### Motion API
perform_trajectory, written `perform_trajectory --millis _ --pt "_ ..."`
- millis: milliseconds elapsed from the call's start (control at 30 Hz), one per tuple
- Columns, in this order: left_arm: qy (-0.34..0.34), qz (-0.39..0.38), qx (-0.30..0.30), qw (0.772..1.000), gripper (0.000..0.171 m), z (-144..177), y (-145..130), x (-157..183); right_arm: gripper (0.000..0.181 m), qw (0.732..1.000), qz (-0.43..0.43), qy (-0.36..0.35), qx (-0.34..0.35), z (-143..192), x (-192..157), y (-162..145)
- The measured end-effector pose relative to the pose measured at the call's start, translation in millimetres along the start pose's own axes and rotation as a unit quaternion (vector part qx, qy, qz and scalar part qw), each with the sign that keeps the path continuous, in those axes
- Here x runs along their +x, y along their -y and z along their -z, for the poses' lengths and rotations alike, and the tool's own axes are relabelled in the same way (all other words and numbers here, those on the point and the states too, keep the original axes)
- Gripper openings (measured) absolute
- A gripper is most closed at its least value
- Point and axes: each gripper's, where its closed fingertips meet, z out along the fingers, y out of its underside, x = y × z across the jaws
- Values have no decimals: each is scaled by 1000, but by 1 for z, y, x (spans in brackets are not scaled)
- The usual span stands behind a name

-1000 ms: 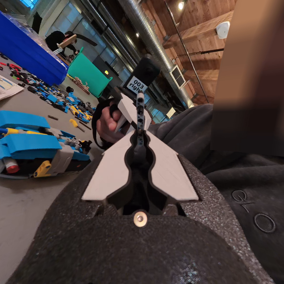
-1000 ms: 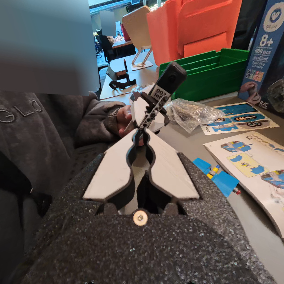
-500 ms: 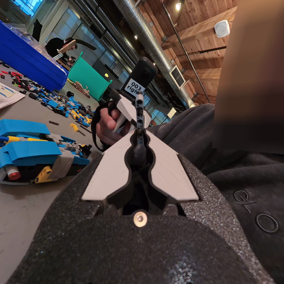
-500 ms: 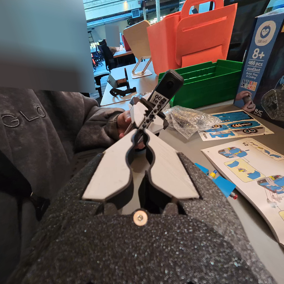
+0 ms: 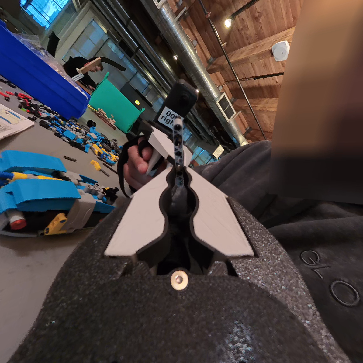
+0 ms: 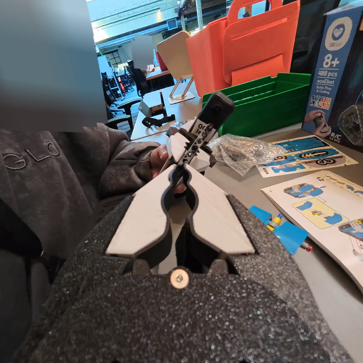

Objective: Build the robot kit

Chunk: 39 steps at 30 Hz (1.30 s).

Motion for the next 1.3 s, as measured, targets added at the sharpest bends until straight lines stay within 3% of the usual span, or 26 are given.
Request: perform_trajectory --millis 100,233,400,567,700,1033,1200,1300 --pt "17 -5 7 1000 6 2 4 -5 5 1000 -28 -1 7 1 6 2" --pt "50 -16 17 998 7 11 10 -13 25 999 -11 -36 39 9 13 12" --pt "58 -18 40 997 6 17 19 -13 30 994 48 -98 -5 -1 16 -4" --pt "47 -19 42 998 7 15 19 -10 30 997 10 -71 -14 -14 7 -13" --pt "37 -30 29 998 6 11 14 -5 18 998 -8 -54 -6 -14 5 -12" --pt "33 -44 15 998 7 7 10 -1 11 998 -51 -30 24 -8 4 -4" --pt "37 -42 19 998 6 8 10 -2 11 997 -62 -29 23 -8 5 -6" --pt "34 -40 26 998 6 9 13 -1 21 997 -70 -22 8 -11 4 -11"
